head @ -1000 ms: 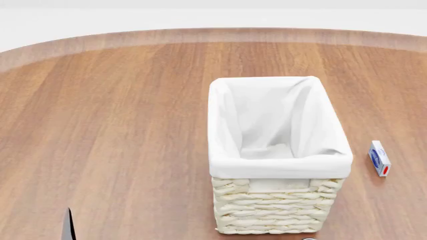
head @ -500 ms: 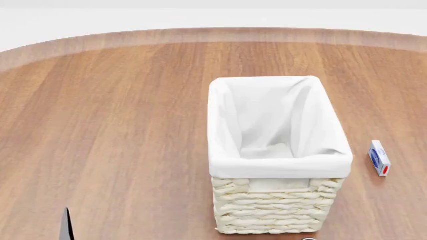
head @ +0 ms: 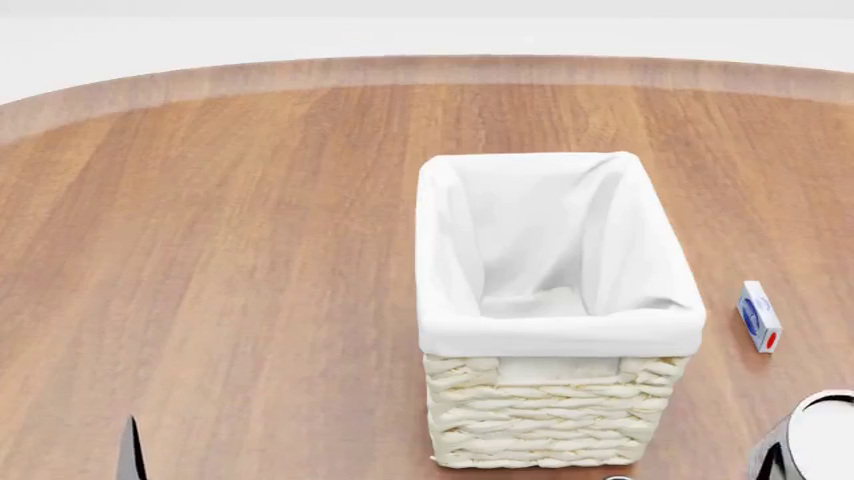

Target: Pick up the alphabet soup and put it in the basket.

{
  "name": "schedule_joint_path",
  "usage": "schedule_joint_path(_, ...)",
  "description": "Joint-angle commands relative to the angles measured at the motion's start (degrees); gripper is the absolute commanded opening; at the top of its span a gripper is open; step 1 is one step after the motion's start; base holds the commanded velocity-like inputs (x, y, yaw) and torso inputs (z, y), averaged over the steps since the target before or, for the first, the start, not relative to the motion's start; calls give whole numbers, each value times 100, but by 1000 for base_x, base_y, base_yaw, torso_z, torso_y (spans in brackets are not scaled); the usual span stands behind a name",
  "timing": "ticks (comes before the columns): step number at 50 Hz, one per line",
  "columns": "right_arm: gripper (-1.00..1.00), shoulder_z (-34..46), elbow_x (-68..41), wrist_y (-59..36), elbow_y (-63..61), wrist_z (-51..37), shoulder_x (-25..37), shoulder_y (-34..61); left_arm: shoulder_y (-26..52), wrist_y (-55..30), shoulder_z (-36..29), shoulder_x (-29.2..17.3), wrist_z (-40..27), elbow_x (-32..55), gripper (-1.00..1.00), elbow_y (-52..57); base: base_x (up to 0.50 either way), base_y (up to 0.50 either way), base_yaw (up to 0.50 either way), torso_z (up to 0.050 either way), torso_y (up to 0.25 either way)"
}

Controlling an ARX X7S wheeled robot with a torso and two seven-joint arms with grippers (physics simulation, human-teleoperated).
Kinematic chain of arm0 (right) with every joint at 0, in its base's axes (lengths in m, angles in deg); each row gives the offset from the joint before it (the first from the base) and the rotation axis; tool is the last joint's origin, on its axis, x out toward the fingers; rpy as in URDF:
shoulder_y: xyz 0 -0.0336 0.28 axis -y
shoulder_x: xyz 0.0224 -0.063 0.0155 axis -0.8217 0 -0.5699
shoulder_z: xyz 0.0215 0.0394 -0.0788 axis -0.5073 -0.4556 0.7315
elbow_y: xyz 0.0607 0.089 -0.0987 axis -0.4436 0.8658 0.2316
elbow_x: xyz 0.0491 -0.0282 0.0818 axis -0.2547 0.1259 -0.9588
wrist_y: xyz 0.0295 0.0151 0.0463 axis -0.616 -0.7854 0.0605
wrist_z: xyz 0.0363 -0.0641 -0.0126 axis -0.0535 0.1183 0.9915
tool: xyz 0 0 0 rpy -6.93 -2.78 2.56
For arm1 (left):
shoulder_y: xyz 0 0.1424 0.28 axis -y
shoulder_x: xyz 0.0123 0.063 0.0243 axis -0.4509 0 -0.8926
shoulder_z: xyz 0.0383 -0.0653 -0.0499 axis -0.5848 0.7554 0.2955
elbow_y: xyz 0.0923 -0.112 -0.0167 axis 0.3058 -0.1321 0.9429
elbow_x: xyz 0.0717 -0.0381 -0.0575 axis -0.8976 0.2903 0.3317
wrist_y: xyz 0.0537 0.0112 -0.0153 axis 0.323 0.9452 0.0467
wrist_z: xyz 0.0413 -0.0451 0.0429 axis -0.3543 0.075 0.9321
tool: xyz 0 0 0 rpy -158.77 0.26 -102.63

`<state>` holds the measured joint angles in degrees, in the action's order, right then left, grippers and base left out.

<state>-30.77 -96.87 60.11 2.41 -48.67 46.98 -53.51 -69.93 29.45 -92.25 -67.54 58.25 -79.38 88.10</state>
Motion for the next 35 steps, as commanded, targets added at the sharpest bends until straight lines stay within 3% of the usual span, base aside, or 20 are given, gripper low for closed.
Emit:
schedule_joint_path(1,-100,106,-208,-1161,-1250,-595,624,842,-4,15,6,-20,-23,28,100,3,0,0,0,0,0)
schedule_joint_path(11,-100,770,-425,-1990,-1434,-928,947,2330,-4,23,17,-40,-44,54,100,-5,0,0,0,0,0)
schedule_joint_path(21,-100,1683,-444,-2562,-903,-1005,771,3908,-14,69,32,-55,-63,75,100,-54,1,0,0,0,1)
schedule_joint_path(35,-100,2708,130,-2402,1214,-532,131,5894,-40,91,69,-93,-100,114,100,-20,0,0,0,0,0)
